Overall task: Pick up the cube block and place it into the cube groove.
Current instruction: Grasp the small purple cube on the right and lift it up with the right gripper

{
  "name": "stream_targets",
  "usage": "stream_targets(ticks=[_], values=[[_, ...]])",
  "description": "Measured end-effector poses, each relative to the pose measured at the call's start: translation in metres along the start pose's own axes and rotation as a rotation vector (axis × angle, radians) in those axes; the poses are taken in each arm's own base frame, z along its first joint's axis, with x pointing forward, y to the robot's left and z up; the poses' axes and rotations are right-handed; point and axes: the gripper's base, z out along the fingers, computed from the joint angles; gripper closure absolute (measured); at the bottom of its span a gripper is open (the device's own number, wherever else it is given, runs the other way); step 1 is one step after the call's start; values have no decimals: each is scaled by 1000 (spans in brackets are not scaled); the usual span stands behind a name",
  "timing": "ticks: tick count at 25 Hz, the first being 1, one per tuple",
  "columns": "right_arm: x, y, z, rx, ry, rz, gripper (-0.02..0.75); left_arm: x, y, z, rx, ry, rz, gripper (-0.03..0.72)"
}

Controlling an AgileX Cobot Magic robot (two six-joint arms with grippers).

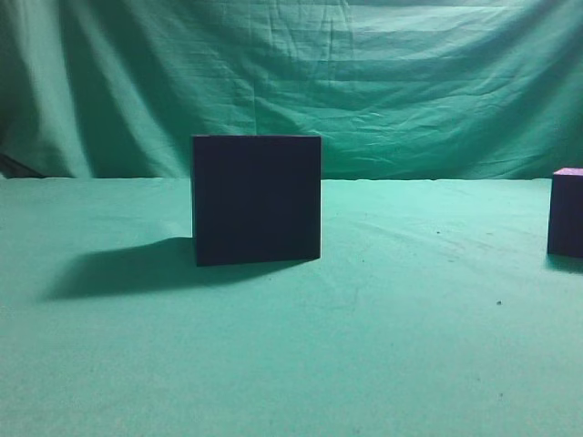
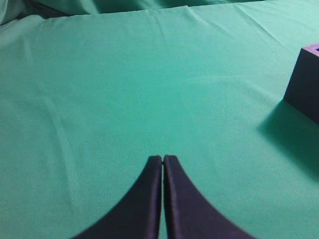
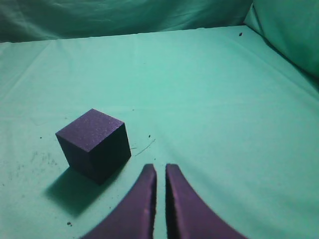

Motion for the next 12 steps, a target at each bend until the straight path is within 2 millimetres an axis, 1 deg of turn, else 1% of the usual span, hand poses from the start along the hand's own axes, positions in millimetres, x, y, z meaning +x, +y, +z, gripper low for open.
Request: stream_targets(ticks=[12], values=[[0, 0, 0, 0, 0, 0, 738, 0, 0, 0, 0, 0, 0, 688]])
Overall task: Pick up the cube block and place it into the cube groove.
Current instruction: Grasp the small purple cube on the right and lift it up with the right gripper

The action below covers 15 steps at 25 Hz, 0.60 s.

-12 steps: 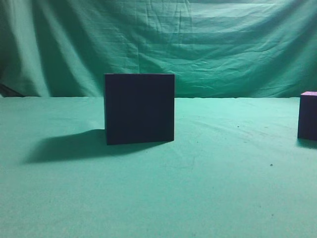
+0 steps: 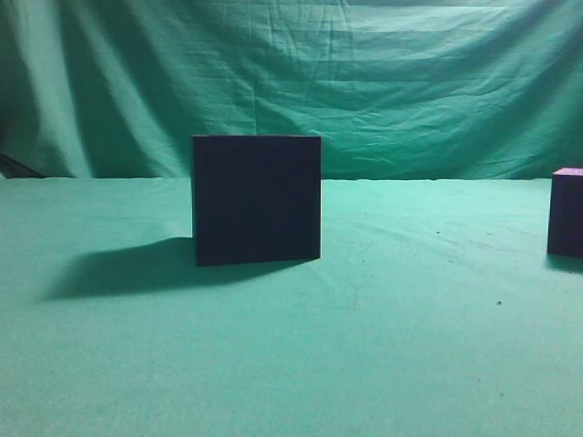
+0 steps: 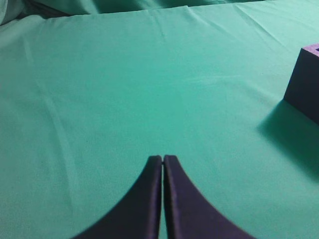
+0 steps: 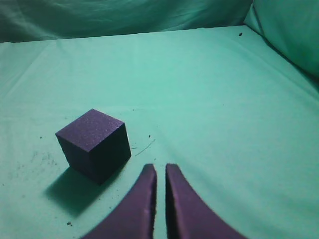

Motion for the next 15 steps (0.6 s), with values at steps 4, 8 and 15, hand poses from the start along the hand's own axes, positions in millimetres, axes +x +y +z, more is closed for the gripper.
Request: stream_targets(ticks=[4, 8, 15], values=[[0, 0, 0, 0, 0, 0, 738, 0, 0, 0, 0, 0, 0, 688], [0, 0, 0, 0, 0, 0, 738, 0, 0, 0, 0, 0, 0, 688], [-10, 2, -1, -28, -105, 19, 738, 0, 0, 0, 0, 0, 0, 688]])
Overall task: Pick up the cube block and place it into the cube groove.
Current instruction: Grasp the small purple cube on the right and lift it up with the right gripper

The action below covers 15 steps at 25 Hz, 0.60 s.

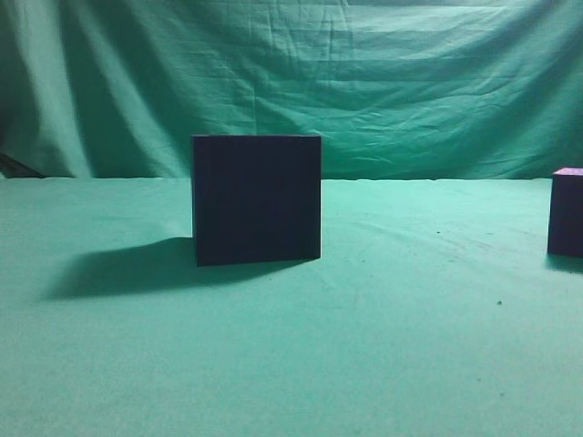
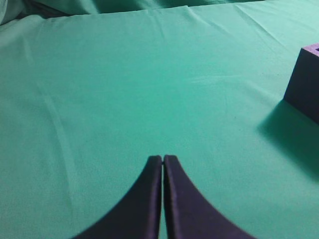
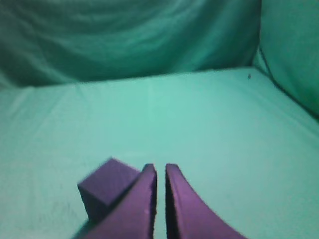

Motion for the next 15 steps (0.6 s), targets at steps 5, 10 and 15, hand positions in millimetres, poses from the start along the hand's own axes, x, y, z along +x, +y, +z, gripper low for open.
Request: stream_targets(ticks=[5, 10, 15], values=[[-25, 5, -4, -64, -272, 75, 738, 0, 0, 0, 0, 0, 0, 688], [-44, 6, 0, -46, -161, 122, 738, 0, 0, 0, 0, 0, 0, 688], [-80, 7, 20, 45, 248, 122, 738, 0, 0, 0, 0, 0, 0, 688]])
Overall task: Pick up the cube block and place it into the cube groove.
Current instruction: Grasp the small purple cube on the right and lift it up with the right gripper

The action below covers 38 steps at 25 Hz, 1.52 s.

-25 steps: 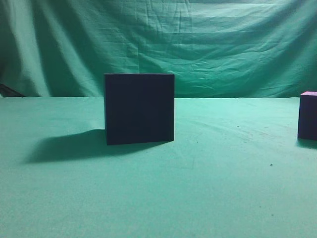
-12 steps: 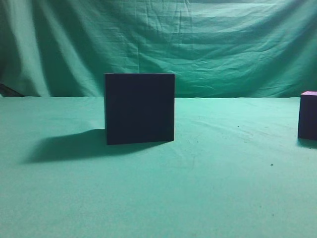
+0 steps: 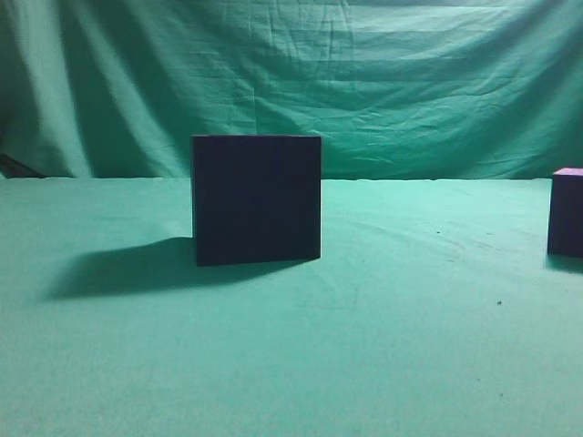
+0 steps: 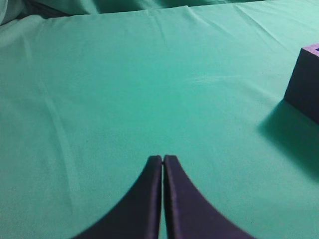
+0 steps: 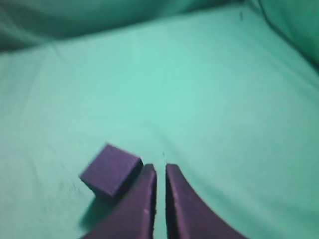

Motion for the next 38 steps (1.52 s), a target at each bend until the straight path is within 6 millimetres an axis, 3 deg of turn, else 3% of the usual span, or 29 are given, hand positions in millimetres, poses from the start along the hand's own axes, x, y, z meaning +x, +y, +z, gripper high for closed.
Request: stream_targets(ticks=[4, 7, 12, 13, 14, 19, 23, 26, 34, 35, 37, 38], values=[[-21, 5, 22, 52, 227, 1, 738, 0, 0, 0, 0, 0, 0, 688], [-31, 10, 38, 53, 396, -109, 738, 0, 0, 0, 0, 0, 0, 688], [-52, 30, 72, -95, 662, -298, 738, 0, 0, 0, 0, 0, 0, 688], [-56, 36, 78, -127, 693, -349, 688, 0, 0, 0, 0, 0, 0, 688], [-56, 42, 86, -162, 734, -408, 688, 0, 0, 0, 0, 0, 0, 688], [-56, 71, 116, -291, 836, -680, 472, 0, 0, 0, 0, 0, 0, 688], [-54, 79, 143, -293, 878, -713, 197, 0, 0, 0, 0, 0, 0, 688], [-49, 79, 162, -256, 915, -723, 80, 0, 0, 0, 0, 0, 0, 688], [-28, 79, 203, -230, 919, -738, 69, 0, 0, 0, 0, 0, 0, 688], [-26, 79, 207, -229, 917, -739, 117, 0, 0, 0, 0, 0, 0, 688], [-21, 79, 212, -228, 925, -738, 118, 0, 0, 0, 0, 0, 0, 688], [-19, 78, 215, -227, 932, -742, 169, 0, 0, 0, 0, 0, 0, 688]])
